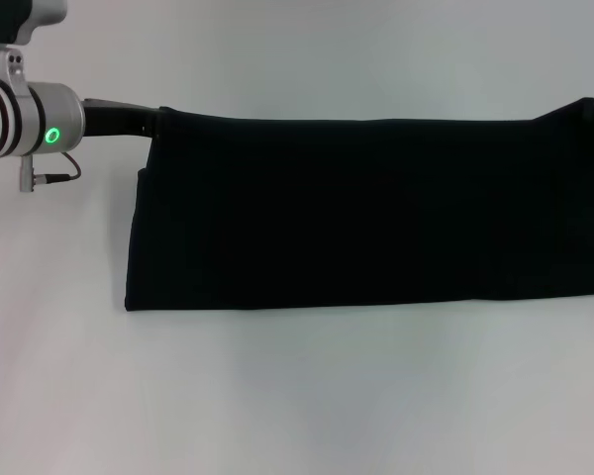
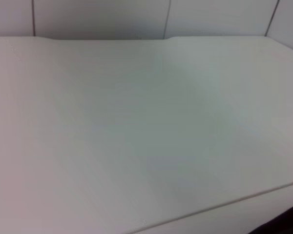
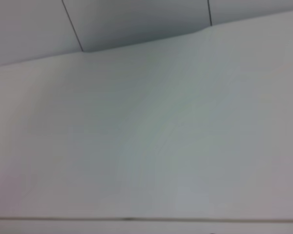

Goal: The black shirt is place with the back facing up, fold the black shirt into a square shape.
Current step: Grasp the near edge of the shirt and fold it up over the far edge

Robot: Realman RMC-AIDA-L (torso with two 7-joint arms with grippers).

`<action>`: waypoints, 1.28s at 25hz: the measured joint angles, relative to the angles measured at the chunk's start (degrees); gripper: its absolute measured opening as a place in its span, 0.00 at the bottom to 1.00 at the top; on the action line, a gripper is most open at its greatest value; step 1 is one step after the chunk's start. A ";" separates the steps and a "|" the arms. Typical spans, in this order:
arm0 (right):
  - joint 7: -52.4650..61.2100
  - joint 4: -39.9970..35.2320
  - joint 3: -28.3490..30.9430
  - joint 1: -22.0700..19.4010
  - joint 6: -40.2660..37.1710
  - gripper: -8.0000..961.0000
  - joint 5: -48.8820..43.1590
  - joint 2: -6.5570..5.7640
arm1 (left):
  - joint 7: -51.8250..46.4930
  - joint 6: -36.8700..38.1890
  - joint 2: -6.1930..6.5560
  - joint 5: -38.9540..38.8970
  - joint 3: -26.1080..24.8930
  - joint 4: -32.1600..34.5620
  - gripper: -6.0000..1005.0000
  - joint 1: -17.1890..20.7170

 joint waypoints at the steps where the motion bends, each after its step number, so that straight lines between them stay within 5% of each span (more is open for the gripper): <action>1: -0.09 0.45 -0.08 0.33 0.79 0.05 0.00 0.00 | -0.01 -0.52 0.00 0.03 0.01 -0.31 0.01 0.00; 11: -3.96 4.18 -1.13 3.73 12.57 0.06 0.63 2.36 | 0.28 -6.74 -0.31 0.04 0.16 -3.39 0.01 0.03; 32: -5.00 5.12 -1.23 5.05 14.53 0.06 0.75 2.81 | 0.52 -11.05 -1.08 -0.03 1.03 -4.85 0.01 -0.20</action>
